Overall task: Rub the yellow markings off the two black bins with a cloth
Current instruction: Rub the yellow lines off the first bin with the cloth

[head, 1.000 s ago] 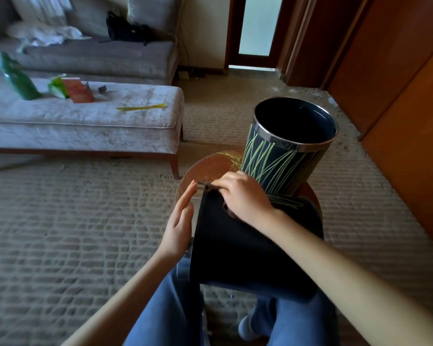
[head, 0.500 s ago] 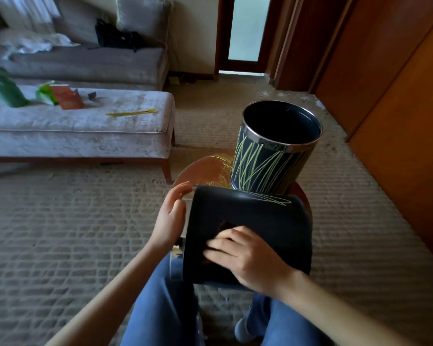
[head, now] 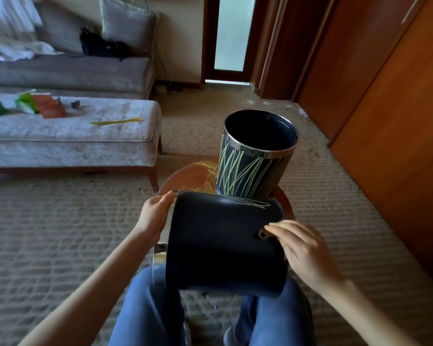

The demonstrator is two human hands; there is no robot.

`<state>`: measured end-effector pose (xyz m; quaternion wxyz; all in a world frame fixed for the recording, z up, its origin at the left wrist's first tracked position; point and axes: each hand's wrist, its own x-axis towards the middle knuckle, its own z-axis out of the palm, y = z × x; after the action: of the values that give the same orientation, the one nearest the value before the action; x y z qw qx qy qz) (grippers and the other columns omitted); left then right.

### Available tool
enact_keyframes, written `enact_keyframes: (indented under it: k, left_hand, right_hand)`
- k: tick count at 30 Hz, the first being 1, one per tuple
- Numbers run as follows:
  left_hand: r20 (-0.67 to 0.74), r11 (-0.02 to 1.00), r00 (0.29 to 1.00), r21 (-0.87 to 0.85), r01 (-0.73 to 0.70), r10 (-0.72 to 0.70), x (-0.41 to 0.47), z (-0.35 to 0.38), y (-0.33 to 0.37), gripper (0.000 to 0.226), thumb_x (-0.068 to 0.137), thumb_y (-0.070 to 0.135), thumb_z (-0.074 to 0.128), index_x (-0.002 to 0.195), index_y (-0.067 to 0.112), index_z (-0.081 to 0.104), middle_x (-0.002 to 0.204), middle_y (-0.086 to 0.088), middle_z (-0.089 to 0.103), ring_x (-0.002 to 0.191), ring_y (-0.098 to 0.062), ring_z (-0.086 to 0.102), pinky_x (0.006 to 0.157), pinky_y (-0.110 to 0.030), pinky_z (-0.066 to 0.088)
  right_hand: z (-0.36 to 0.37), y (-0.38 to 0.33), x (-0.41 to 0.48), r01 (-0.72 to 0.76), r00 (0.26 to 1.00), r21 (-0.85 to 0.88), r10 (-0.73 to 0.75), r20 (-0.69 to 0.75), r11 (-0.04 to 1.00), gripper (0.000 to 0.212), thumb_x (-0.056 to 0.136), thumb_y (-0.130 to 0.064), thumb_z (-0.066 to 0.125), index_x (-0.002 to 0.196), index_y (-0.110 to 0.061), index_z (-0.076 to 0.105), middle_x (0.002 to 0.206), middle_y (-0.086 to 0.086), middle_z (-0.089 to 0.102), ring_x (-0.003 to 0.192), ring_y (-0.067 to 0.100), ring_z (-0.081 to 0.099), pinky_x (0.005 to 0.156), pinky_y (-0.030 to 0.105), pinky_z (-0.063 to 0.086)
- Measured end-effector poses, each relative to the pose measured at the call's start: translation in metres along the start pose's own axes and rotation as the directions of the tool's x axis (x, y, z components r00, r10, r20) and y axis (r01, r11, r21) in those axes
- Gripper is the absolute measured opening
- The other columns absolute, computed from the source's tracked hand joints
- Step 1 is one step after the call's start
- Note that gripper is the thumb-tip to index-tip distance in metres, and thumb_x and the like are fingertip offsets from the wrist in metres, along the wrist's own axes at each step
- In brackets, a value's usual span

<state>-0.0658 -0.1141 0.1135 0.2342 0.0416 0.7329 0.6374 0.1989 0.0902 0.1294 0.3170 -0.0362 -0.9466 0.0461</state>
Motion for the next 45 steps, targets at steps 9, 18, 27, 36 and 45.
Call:
enact_keyframes:
  k: [9,18,27,36,45]
  left_hand:
    - [-0.061,0.967,0.966,0.051,-0.25,0.253,-0.011,-0.004,-0.029,0.052,0.093,0.043,0.05,0.08,-0.007,0.049,0.07,-0.009,0.046,0.065,-0.021,0.041,0.065,-0.039,0.037]
    - [0.146,0.927,0.94,0.179,-0.331,0.308,0.0,-0.009,-0.014,0.064,0.085,0.025,0.032,0.148,0.023,0.045,0.153,0.01,0.043,0.14,-0.009,0.04,0.122,-0.044,0.03]
    - [-0.003,0.884,0.937,0.332,-0.329,0.35,0.006,0.004,-0.01,0.024,0.103,0.01,0.041,0.117,0.011,0.061,0.124,0.0,0.048,0.114,-0.012,0.05,0.11,-0.036,0.041]
    - [0.01,0.929,0.978,0.311,-0.201,0.208,0.009,0.004,-0.006,0.045,0.104,0.018,0.036,0.147,0.016,0.047,0.147,-0.004,0.053,0.137,-0.021,0.048,0.118,-0.044,0.035]
    - [0.007,0.953,0.982,0.24,-0.183,0.187,0.006,0.002,-0.008,0.042,0.102,0.018,0.038,0.141,0.024,0.054,0.142,-0.002,0.059,0.132,-0.021,0.054,0.115,-0.047,0.039]
  right_hand:
    - [0.019,0.007,-0.005,0.004,0.999,0.003,-0.005,0.045,1.0,0.029,0.092,-0.001,0.054,0.11,-0.01,0.074,0.109,0.001,0.071,0.103,0.019,0.062,0.097,0.032,0.046]
    - [-0.012,0.006,0.029,-0.206,0.972,0.246,0.227,-0.064,0.947,0.032,0.098,-0.013,0.044,0.116,-0.006,0.069,0.105,0.003,0.069,0.097,0.009,0.063,0.088,0.013,0.046]
    - [0.019,0.038,0.048,-0.041,0.999,-0.145,0.038,-0.021,0.989,0.031,0.095,-0.016,0.045,0.105,-0.004,0.071,0.085,0.01,0.067,0.072,0.033,0.064,0.062,0.041,0.053]
    - [0.029,0.014,-0.008,-0.127,0.991,-0.083,0.123,-0.059,0.988,0.031,0.093,-0.009,0.06,0.123,-0.007,0.069,0.12,0.009,0.065,0.107,0.03,0.059,0.097,0.039,0.044]
    - [0.031,0.02,-0.007,0.082,0.997,-0.117,-0.08,0.02,0.99,0.029,0.097,-0.003,0.05,0.111,-0.009,0.075,0.113,0.007,0.07,0.105,0.027,0.06,0.097,0.04,0.047]
